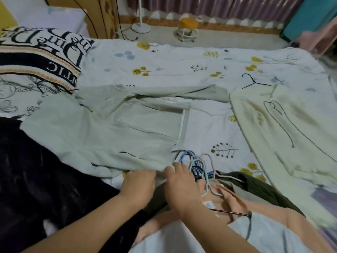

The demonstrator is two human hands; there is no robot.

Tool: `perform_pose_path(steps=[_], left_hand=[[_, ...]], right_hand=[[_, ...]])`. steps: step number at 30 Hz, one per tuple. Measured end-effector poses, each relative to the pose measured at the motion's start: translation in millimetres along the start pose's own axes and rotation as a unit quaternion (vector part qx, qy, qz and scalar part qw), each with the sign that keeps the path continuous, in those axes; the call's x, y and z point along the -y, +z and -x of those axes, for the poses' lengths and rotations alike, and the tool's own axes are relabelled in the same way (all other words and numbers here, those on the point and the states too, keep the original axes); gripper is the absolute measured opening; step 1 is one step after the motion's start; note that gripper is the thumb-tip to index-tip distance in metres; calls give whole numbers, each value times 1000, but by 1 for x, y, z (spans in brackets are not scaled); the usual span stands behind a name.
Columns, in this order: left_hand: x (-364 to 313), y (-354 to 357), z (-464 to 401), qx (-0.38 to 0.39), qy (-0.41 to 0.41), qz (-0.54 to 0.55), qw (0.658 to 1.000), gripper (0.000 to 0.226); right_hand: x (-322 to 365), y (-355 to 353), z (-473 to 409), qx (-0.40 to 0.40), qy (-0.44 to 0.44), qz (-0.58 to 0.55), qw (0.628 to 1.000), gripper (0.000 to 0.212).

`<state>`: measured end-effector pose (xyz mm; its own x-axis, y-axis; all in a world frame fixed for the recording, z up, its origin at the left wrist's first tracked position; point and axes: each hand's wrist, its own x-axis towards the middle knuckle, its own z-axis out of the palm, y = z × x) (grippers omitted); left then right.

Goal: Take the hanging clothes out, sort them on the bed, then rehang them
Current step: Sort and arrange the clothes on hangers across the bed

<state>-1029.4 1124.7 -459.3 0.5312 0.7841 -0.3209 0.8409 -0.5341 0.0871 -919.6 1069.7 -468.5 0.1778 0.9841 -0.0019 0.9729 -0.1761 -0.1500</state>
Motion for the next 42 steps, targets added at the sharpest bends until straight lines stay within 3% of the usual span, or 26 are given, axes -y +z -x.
perform_pose_path(steps=[3, 6, 9, 11, 15, 21, 23, 28, 32, 37, 42], left_hand=[[-37, 10, 30, -54, 25, 36, 998, 8], [-64, 22, 51, -54, 58, 54, 995, 24], [-83, 28, 66, -33, 13, 71, 997, 38], [-90, 32, 72, -21, -7, 27, 999, 41], [-97, 33, 80, -14, 8, 21, 1000, 33], [-107, 20, 103, -79, -82, 149, 982, 26], [-112, 5, 118, -114, -84, 169, 975, 21], [-126, -35, 157, -168, -91, 245, 951, 22], [-137, -70, 193, -234, -89, 263, 932, 27], [-150, -118, 240, -316, -73, 285, 902, 18], [-162, -152, 284, -354, -44, 283, 890, 17]], right_hand=[[-31, -13, 22, 3, 30, 17, 999, 33], [-68, -23, 49, -3, 80, 43, 996, 27], [-97, -26, 76, 47, 138, 73, 987, 51], [-107, -24, 90, 95, 167, 67, 979, 54], [-114, -18, 119, 106, 124, 91, 982, 55], [-124, -44, 136, -1, 61, 98, 993, 48], [-129, -60, 139, -42, 30, 93, 994, 36], [-133, -104, 154, -82, 14, 19, 996, 38], [-131, -148, 173, -132, -17, -34, 990, 11], [-134, -203, 208, -157, 34, -99, 982, 44], [-128, -253, 246, -169, 62, -143, 973, 53]])
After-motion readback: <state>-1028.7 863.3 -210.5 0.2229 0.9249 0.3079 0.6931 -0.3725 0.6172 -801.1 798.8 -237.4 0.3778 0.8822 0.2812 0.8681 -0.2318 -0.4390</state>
